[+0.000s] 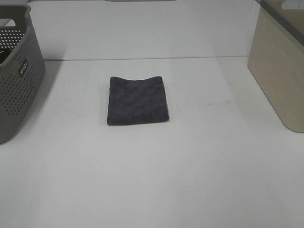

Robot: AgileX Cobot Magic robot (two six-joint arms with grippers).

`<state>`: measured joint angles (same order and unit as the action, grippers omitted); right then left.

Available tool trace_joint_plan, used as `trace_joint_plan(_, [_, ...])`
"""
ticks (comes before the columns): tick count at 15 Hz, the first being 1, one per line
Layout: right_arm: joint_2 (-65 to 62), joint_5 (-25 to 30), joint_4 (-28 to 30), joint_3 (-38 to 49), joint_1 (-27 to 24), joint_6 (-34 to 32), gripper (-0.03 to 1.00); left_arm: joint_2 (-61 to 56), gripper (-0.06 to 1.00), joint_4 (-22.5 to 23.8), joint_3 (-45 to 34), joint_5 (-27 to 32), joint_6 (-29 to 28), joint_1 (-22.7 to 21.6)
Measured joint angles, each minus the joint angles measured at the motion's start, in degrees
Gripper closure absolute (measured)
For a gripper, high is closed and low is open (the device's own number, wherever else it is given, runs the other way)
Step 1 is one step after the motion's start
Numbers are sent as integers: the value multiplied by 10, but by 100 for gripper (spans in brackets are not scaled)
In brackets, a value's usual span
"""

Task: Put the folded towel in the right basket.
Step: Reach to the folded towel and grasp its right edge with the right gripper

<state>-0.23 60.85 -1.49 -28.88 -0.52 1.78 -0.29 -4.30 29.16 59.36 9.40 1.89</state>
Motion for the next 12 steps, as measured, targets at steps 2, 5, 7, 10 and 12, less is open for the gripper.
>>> trace_joint_plan(2, [0,0,0,0,0,0,22,0,-4,0,0,0,0,0])
trace_joint_plan(5, [0,0,0,0,0,0,22,0,-4,0,0,0,0,0])
trace_joint_plan(7, [0,0,0,0,0,0,22,0,-4,0,0,0,0,0])
trace_joint_plan(10, [0,0,0,0,0,0,22,0,-4,0,0,0,0,0])
trace_joint_plan(12, [0,0,0,0,0,0,22,0,-4,0,0,0,0,0])
